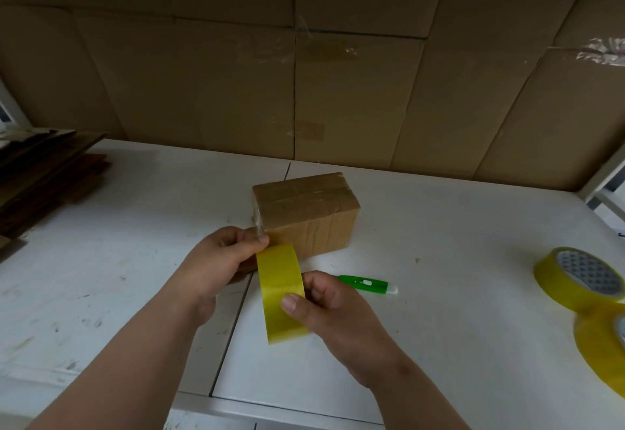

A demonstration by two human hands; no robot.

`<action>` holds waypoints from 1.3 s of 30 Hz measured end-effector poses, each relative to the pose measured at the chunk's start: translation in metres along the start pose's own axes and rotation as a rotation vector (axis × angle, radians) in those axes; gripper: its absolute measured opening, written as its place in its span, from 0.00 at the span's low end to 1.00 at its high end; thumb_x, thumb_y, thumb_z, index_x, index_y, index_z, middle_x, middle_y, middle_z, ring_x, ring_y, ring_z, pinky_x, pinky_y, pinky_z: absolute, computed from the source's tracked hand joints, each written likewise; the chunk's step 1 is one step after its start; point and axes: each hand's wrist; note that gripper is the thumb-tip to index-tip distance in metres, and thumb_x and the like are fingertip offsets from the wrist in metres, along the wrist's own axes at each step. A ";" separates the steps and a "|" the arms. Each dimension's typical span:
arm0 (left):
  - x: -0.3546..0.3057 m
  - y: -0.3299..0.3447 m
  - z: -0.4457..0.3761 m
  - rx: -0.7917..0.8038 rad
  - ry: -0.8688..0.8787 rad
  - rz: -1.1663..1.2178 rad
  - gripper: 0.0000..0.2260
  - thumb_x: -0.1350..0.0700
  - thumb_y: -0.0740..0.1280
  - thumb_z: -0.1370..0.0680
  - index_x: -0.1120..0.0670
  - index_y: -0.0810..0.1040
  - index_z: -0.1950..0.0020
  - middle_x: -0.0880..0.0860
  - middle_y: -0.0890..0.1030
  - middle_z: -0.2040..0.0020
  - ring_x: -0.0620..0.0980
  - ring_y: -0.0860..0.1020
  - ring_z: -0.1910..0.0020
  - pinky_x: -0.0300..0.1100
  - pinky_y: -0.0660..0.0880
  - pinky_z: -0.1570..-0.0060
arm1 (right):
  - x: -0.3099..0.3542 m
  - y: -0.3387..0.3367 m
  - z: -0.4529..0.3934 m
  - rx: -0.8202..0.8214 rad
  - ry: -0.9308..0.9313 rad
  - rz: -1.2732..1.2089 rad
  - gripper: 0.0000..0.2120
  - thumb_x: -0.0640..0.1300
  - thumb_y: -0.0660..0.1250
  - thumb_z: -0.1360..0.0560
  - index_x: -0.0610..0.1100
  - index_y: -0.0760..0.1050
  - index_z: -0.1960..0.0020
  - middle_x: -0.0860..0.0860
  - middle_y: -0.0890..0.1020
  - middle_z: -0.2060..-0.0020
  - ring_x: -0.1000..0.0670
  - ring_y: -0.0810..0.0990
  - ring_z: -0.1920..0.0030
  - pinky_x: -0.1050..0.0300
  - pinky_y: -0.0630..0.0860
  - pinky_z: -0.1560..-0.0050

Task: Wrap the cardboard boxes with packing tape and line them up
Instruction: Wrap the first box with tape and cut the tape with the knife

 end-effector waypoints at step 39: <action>0.009 0.011 0.021 0.036 -0.003 0.245 0.10 0.53 0.72 0.26 0.55 0.82 0.46 0.53 0.85 0.47 0.55 0.79 0.39 0.56 0.68 0.30 | 0.069 -0.022 -0.050 -0.108 -0.342 1.394 0.12 0.44 0.61 0.23 0.53 0.79 0.44 0.53 0.76 0.57 0.48 0.78 0.53 0.58 0.68 0.59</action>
Point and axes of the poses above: each hand's wrist, its own z-axis away from the middle knuckle, its own y-axis out of the palm, x = y × z
